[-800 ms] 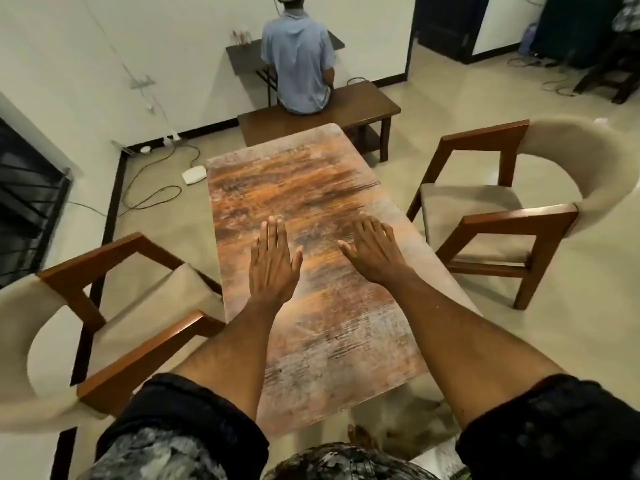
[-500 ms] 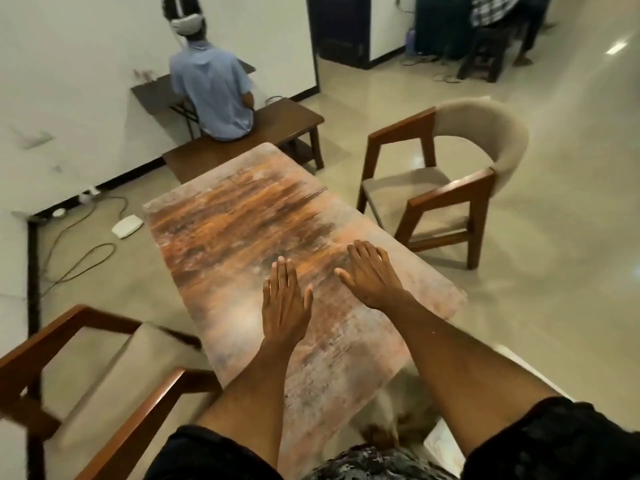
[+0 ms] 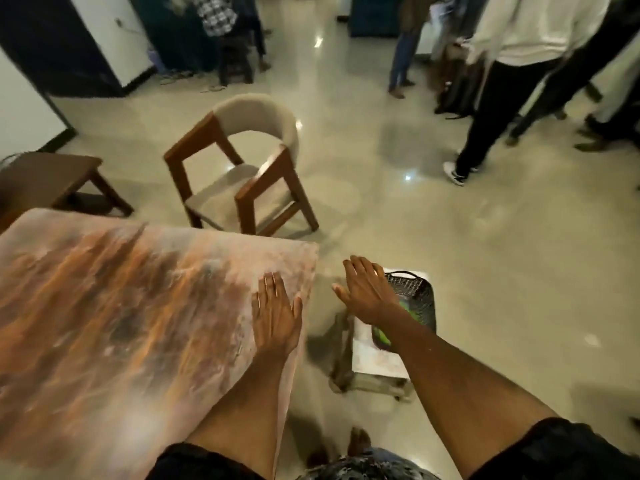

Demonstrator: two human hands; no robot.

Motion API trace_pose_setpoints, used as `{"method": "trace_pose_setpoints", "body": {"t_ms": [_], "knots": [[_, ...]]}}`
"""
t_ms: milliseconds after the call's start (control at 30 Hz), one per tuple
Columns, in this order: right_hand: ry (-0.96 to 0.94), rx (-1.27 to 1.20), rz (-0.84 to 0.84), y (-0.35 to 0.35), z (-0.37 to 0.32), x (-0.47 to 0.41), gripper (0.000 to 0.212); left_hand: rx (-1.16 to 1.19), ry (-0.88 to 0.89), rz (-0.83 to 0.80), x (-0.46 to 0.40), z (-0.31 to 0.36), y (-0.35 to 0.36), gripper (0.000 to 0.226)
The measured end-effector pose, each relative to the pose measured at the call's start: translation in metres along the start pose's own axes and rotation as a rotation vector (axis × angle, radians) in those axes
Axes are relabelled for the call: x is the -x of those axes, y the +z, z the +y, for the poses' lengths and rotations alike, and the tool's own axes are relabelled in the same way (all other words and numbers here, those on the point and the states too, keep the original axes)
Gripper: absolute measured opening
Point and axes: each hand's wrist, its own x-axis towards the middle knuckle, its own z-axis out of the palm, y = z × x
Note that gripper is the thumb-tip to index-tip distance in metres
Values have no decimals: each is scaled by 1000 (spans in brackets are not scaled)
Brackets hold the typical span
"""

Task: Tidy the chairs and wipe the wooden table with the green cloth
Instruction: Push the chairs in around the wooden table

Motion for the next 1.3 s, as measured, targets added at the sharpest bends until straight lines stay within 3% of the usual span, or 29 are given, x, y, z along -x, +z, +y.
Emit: {"method": "trace_pose_setpoints", "body": {"t_ms": [67, 200, 333, 567, 700, 833, 1000, 1300], "knots": [[92, -21, 21, -12, 29, 18, 77, -30, 76, -17, -7, 26, 8, 77], [225, -19, 89, -26, 81, 51, 71, -72, 180, -92, -18, 89, 22, 87], [332, -28, 121, -34, 134, 82, 87, -84, 301, -111, -25, 144, 33, 88], [443, -32, 163, -43, 237, 133, 80, -87, 428, -150, -18, 248, 51, 93], [439, -22, 170, -52, 283, 151, 83, -164, 442, -159, -14, 298, 67, 72], [442, -27, 198, -65, 355, 178, 82, -240, 490, -154, -15, 353, 85, 72], [451, 8, 228, -74, 427, 206, 67, -270, 480, -152, -29, 403, 102, 74], [383, -8, 230, -87, 490, 176, 68, -331, 450, -113, -68, 448, 113, 73]]}}
